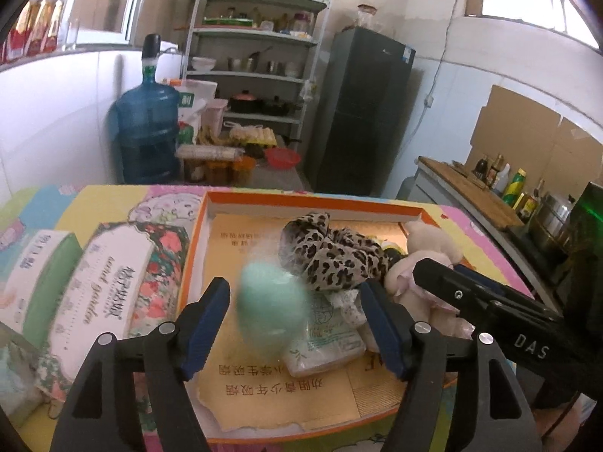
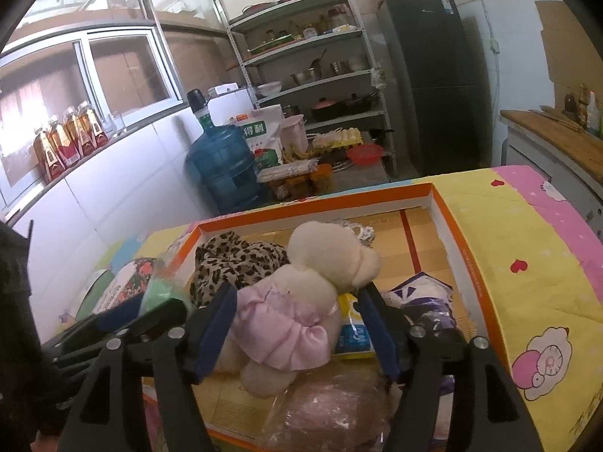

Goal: Organize soft objects
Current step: 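Lower the green ball and teddy bear into the tray and open both grippers, then move both tools back from the tray toward the tissue pack and bunny plush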

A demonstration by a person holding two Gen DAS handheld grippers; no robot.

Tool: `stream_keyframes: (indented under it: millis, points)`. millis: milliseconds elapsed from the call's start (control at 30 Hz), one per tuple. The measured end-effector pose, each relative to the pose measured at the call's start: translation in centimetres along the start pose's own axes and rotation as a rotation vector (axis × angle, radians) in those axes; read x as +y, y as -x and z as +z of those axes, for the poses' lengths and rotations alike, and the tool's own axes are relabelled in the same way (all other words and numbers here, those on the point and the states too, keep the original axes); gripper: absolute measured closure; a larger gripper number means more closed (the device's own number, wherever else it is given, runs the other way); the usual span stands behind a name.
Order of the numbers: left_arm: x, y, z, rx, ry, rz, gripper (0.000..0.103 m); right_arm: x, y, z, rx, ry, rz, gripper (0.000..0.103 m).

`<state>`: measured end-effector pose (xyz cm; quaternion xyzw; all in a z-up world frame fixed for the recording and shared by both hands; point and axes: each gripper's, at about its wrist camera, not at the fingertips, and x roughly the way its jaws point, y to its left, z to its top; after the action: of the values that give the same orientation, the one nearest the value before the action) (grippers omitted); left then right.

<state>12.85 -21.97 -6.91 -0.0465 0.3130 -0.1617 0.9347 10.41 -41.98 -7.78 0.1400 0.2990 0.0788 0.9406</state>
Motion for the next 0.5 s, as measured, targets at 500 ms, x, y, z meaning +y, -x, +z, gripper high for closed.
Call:
stream_keyframes:
  millis: [500]
  points:
    - [0.1,3.6,0.2,-0.038,-0.02,-0.042,0.029,1.1,2.9,0.1,-0.052,0.001,-0.021,0.034]
